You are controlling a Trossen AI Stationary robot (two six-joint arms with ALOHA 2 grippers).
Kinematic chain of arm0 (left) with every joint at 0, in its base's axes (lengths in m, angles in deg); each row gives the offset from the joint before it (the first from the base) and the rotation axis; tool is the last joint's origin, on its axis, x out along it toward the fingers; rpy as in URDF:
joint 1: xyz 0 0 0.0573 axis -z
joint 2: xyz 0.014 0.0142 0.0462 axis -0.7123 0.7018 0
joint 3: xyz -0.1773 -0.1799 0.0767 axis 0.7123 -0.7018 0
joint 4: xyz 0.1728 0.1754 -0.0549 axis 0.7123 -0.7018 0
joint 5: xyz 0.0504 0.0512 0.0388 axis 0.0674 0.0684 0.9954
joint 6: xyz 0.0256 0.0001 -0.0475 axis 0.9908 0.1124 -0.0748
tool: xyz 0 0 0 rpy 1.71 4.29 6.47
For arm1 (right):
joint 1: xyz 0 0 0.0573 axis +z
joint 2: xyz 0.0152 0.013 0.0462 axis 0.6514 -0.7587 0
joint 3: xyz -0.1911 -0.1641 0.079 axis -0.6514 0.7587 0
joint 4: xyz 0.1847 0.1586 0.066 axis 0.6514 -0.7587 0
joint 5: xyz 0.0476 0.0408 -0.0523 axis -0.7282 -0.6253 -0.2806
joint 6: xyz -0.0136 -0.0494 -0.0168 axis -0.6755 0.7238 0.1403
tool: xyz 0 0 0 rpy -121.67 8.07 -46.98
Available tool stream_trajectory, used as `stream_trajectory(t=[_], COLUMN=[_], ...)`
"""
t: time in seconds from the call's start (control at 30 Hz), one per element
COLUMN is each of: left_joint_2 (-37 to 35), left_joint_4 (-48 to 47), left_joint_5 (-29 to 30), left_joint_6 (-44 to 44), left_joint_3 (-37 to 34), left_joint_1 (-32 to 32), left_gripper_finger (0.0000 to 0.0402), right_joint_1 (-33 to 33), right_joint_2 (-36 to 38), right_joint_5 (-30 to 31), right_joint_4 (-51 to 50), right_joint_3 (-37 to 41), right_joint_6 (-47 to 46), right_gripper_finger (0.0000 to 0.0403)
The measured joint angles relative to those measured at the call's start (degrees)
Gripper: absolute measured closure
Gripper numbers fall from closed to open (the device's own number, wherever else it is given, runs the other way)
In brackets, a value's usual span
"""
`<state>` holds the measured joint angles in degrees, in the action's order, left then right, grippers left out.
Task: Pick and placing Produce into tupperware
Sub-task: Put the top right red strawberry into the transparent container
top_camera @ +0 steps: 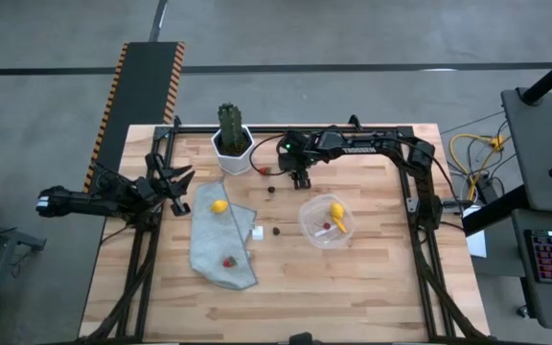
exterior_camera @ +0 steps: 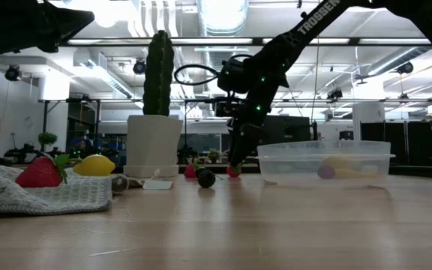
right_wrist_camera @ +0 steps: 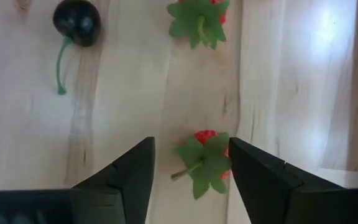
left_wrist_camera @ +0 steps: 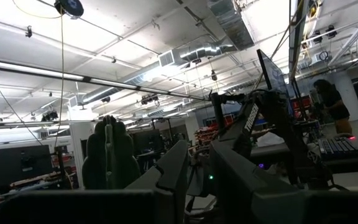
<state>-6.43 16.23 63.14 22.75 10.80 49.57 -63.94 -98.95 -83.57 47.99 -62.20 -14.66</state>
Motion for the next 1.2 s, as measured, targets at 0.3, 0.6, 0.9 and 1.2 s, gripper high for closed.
stream_trajectory(t=[0.3,0.6,0.9,1.2], left_joint_2=[0.0,0.0,0.0,0.0], left_joint_4=[0.0,0.0,0.0,0.0], left_joint_5=[0.0,0.0,0.0,0.0], left_joint_6=[0.0,0.0,0.0,0.0], left_joint_3=[0.0,0.0,0.0,0.0], left_joint_1=[0.0,0.0,0.0,0.0], left_gripper_finger=[0.0345,0.0345,0.0345,0.0345], right_joint_1=[-0.3,-0.6,-1.1,-1.2], right_joint_2=[-1.8,-3.2,-3.1,-3.1], right_joint_5=[1.0,2.1,1.8,1.8], right_joint_4=[2.7,3.5,2.2,2.0], right_joint_3=[1.2,0.7,0.6,0.6], right_joint_6=[-0.6,-2.3,-3.1,-3.5], right_gripper_finger=[0.0171,0.0178,0.0179,0.0204])
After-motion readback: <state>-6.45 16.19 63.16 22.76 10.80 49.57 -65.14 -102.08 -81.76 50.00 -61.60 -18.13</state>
